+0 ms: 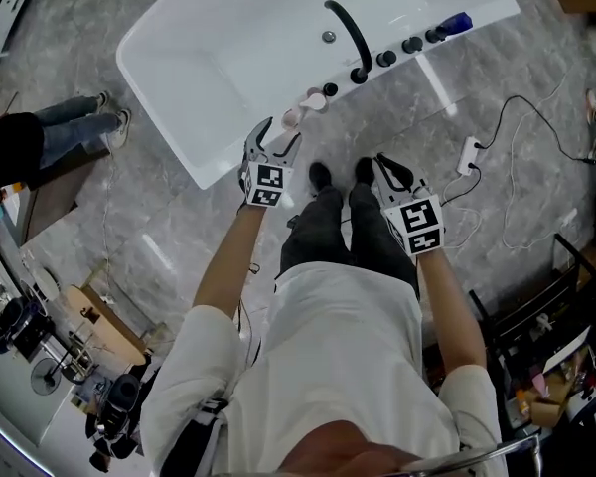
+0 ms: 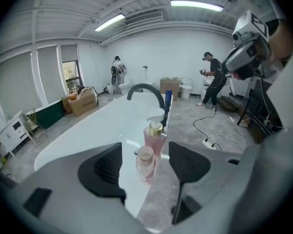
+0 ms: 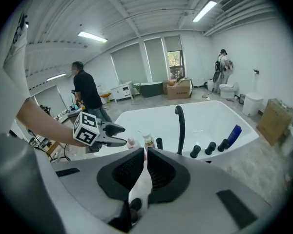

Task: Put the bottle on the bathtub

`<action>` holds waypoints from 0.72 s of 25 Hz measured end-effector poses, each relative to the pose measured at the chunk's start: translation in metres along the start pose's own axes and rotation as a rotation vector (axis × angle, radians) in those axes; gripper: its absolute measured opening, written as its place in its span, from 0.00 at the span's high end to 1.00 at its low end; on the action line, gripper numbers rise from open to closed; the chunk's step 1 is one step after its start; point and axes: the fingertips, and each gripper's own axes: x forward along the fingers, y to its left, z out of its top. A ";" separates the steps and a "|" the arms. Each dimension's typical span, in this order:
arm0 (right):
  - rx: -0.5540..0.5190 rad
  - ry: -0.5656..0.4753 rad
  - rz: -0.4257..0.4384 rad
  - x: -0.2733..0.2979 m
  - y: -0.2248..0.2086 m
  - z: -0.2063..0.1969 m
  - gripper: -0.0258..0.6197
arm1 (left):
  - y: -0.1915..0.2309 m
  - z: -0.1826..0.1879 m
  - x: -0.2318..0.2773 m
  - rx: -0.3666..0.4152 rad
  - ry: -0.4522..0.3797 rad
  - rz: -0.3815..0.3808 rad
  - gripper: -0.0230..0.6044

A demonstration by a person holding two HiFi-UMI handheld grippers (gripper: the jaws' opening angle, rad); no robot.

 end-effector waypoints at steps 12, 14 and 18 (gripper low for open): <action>-0.027 -0.043 0.003 -0.095 0.003 0.050 0.90 | -0.025 0.090 -0.121 -0.070 -0.119 0.020 0.59; -0.035 -0.064 0.023 -0.111 0.008 0.060 0.90 | -0.032 0.099 -0.138 -0.096 -0.125 0.011 0.63; -0.029 -0.119 0.055 -0.135 0.010 0.081 0.90 | -0.040 0.124 -0.168 -0.138 -0.131 0.034 0.69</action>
